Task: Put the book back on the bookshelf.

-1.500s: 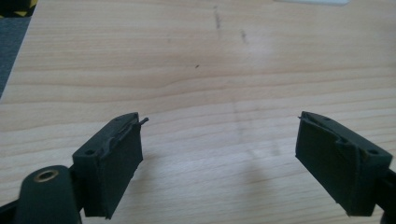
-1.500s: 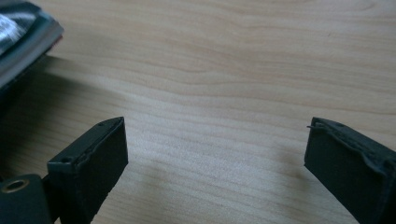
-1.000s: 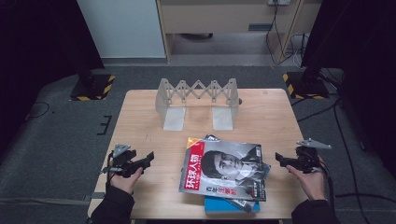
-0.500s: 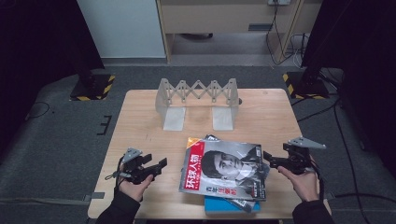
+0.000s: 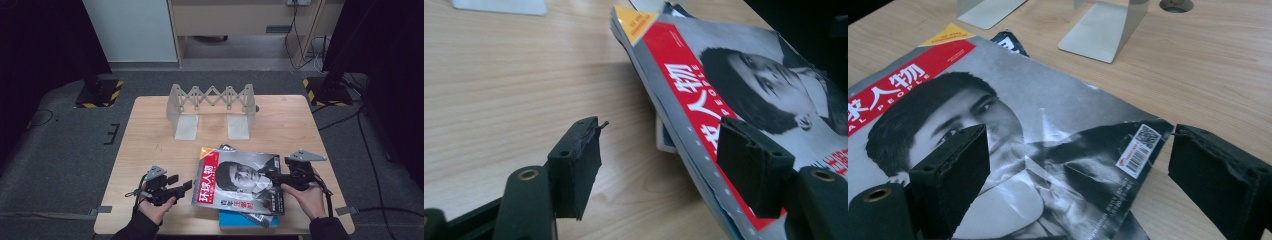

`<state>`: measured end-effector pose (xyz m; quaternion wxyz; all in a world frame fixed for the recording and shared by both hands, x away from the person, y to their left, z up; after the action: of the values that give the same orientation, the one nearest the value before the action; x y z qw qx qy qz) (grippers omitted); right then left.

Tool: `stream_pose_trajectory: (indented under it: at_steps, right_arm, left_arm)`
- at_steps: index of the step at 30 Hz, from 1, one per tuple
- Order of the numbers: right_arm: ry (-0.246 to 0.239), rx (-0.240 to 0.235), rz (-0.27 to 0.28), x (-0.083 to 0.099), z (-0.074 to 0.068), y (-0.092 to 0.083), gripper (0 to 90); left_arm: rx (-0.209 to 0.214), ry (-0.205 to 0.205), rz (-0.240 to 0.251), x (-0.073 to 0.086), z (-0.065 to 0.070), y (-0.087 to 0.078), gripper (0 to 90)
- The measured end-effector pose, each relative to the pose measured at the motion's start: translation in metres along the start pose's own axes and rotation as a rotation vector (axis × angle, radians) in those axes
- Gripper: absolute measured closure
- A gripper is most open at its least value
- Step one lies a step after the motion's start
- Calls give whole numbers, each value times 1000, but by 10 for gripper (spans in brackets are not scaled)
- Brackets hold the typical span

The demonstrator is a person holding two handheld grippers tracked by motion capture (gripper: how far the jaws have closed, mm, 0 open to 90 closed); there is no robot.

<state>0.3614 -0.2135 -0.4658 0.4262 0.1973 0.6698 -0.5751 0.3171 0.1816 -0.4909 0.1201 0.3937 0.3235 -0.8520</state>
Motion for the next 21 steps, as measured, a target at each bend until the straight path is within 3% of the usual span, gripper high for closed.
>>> stream_pose_trajectory:
  at_steps: [9, 18, 21]
  right_arm:
    - [-26, -15, -19, 7, -10, 9, 100]
    - [-37, -29, -29, 14, -15, 13, 101]
    - [-61, -32, -44, 17, -18, 16, 101]
  left_arm:
    - [40, -17, -57, 11, 14, 12, 352]
    - [78, -31, -104, 17, 20, 20, 356]
    - [107, -54, -121, 20, 20, 25, 350]
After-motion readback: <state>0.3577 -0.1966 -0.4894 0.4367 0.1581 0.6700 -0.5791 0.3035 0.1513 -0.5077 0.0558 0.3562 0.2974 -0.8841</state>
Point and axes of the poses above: each handheld gripper's, and its own axes: y roughly forward along the jaws, x roughly out of its underside, z roughly to its right, the point moved 2 cm from there along y, roughly forward along the jaws, and after that the axes turned 14 degrees about x, right-handed, at the moved point
